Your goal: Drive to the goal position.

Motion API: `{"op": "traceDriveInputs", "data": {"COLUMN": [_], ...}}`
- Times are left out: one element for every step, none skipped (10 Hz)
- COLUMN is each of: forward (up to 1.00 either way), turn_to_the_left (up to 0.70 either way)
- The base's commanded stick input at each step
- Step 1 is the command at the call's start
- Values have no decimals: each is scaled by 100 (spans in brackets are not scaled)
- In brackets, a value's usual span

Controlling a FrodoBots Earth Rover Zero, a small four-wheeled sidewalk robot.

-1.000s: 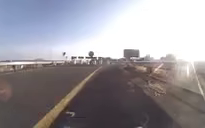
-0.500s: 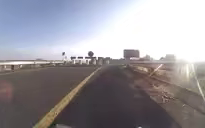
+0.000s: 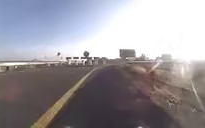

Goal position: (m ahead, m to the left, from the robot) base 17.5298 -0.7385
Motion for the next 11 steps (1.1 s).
{"op": "traceDriveInputs", "data": {"forward": [50, 50, 50, 50, 50, 50, 50, 50, 50, 50, 50], "turn_to_the_left": [0, 0, 0, 0, 0, 0, 0, 0, 0, 0, 0]}}
